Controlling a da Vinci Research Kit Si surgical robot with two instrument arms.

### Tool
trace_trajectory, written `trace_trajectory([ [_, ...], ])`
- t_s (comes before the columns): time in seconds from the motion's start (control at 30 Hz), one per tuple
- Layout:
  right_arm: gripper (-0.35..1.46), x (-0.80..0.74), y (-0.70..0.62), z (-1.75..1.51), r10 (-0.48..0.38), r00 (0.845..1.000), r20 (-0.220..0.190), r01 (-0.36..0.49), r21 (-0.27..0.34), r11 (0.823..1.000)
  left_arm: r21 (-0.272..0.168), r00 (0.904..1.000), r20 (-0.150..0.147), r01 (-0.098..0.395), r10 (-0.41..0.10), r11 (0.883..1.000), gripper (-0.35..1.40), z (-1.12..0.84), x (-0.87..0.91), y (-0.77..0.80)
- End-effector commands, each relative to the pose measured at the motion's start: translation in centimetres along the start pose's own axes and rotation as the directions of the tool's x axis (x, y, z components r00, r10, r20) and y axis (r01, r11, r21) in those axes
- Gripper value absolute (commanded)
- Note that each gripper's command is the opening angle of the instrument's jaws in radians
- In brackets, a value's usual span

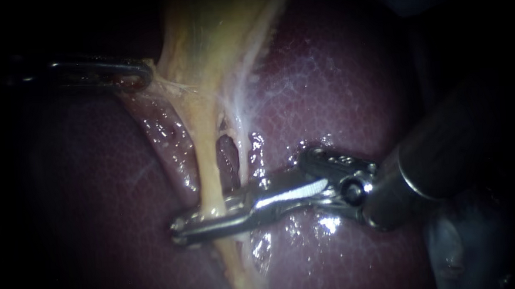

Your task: Clipping second clip left tube

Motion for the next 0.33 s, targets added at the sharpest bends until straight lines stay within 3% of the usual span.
trace_trajectory([
  [0.03,-0.35,0.0,0.0,0.0,-0.001,1.0,0.0,0.001,0.0,1.0,0.0,1.0,0.0,0.0,0.0,1.0,-0.35,0.0,0.0,0.0],
  [0.33,-0.35,0.0,0.02,-0.01,-0.001,1.0,-0.001,0.001,-0.001,1.0,0.0,1.0,0.0,0.0,0.0,1.0,-0.35,0.0,0.0,0.0],
])
